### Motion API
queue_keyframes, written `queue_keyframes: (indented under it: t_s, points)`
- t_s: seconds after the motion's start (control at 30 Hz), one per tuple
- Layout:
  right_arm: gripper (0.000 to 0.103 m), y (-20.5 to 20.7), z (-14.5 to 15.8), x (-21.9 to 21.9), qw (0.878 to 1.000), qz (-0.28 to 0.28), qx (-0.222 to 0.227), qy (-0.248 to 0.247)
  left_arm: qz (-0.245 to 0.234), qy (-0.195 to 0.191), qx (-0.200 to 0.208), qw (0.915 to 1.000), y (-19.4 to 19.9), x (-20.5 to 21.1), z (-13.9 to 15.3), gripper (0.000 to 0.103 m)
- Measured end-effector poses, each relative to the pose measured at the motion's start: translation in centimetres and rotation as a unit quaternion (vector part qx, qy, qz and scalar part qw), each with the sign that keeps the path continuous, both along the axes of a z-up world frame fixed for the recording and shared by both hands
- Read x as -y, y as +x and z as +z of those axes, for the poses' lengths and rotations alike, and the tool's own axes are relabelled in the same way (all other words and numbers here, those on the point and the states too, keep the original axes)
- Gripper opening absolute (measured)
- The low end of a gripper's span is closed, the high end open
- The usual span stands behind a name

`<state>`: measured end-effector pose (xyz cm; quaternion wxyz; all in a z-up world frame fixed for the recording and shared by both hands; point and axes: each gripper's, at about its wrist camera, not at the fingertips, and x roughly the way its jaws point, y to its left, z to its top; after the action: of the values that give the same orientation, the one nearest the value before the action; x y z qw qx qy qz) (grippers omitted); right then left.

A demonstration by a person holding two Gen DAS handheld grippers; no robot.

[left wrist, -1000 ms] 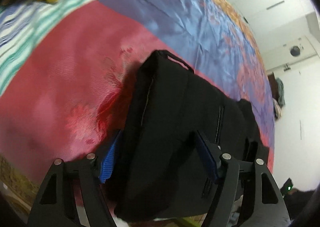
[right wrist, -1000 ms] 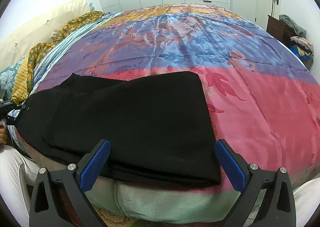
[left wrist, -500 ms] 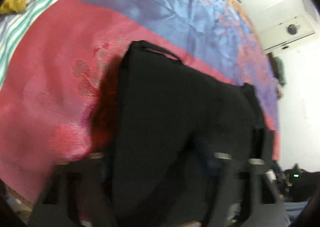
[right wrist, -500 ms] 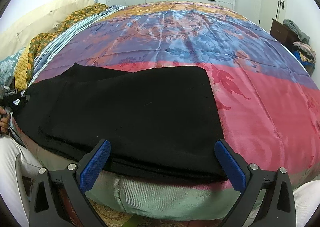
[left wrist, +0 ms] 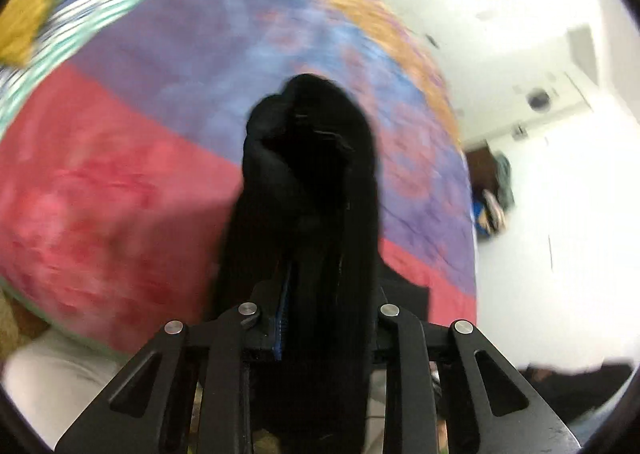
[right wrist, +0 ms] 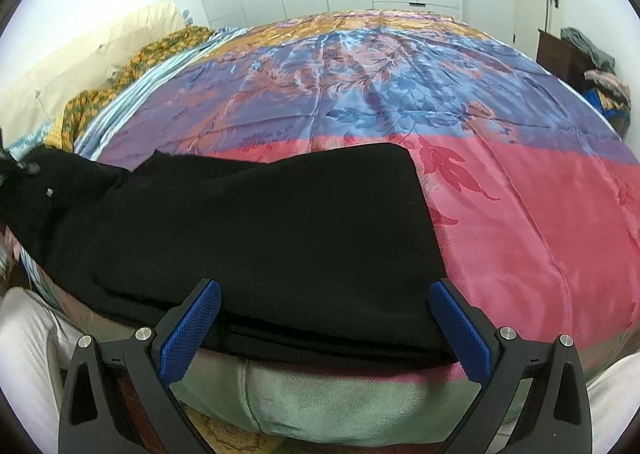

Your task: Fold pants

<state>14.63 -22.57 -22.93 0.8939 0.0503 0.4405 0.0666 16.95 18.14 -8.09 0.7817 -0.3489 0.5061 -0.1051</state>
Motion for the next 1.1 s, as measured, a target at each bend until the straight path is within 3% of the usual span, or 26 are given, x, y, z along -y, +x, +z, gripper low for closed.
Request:
queue_keyframes:
  t_s: [0.07,0.13,0.2,0.27,0.3,0.33,0.4,0.47,0.5,0.57,0.6,0.63,0.7,0.77,0.83,0.9,0.97,1.03,1.1]
  points:
    - [0.103,0.1,0.0,0.7,1.0,-0.013,0.0,0.015,-0.034,0.014,0.015,0.9992,0.7,5.7,1.0,0.028]
    - [0.103,0.1,0.1,1.4,0.999,-0.026,0.0,0.025,-0.063,0.019,0.023,0.9976,1.5,11.5,0.5,0.039]
    - [0.103,0.0,0.4,2.4,0.998,-0.042,0.003,0.039,-0.11,0.004,0.01,0.9939,2.6,17.7,-2.0,0.063]
    - [0.103,-0.1,0.7,3.6,0.997,-0.06,0.007,0.054,-0.155,-0.028,-0.015,0.9874,3.4,21.6,-4.4,0.06]
    - [0.103,-0.2,1.0,4.3,0.995,-0.069,0.011,0.064,-0.174,-0.033,-0.035,0.9835,3.7,23.1,-5.4,0.05]
    - [0.103,-0.4,1.2,4.9,0.994,-0.076,0.016,0.074,-0.184,-0.034,-0.048,0.9811,3.7,23.9,-5.7,0.046]
    - [0.103,-1.0,2.0,6.1,0.991,-0.093,0.034,0.092,-0.189,-0.034,-0.022,0.9811,3.0,23.2,-4.2,0.047]
    - [0.103,-1.5,2.6,7.3,0.986,-0.105,0.055,0.114,-0.178,0.007,0.025,0.9837,2.3,20.9,-1.7,0.053]
    - [0.103,-1.6,2.9,7.9,0.983,-0.111,0.064,0.13,-0.157,0.044,0.057,0.985,1.8,18.9,-0.2,0.063]
    - [0.103,-1.3,3.2,8.4,0.979,-0.109,0.069,0.159,-0.119,0.112,0.092,0.9823,1.0,16.3,0.7,0.069]
    - [0.103,-0.9,3.4,8.2,0.977,-0.097,0.064,0.177,-0.097,0.163,0.094,0.9773,0.4,14.7,0.3,0.069]
    - [0.103,-0.1,3.5,7.7,0.976,-0.076,0.054,0.196,-0.092,0.182,0.088,0.975,-0.1,13.9,-0.8,0.065]
    - [0.103,1.3,3.9,6.3,0.974,-0.033,0.04,0.222,-0.103,0.188,0.06,0.975,-0.5,13.1,-3.8,0.028]
    - [0.103,3.5,3.7,4.4,0.962,0.027,0.003,0.273,-0.132,0.169,0.027,0.9763,-0.7,13.9,-7.7,0.018]
    - [0.103,6.0,2.4,2.5,0.942,0.073,-0.063,0.323,-0.157,0.183,0.019,0.9702,-1.0,15.7,-10.6,0.017]
    - [0.099,8.4,0.2,0.5,0.922,0.104,-0.144,0.343,-0.149,0.19,0.038,0.9696,-1.9,15.8,-10.9,0.017]
    - [0.082,10.2,-1.6,-1.3,0.923,0.124,-0.203,0.302,-0.14,0.175,0.039,0.9738,-1.9,15.2,-10.8,0.017]
    - [0.081,11.1,-2.7,-2.7,0.927,0.142,-0.231,0.261,-0.137,0.156,0.037,0.9774,-2.2,14.4,-11.0,0.017]
    - [0.079,11.7,-3.5,-4.0,0.92,0.164,-0.247,0.257,-0.135,0.149,0.037,0.9788,-2.2,14.5,-11.4,0.017]
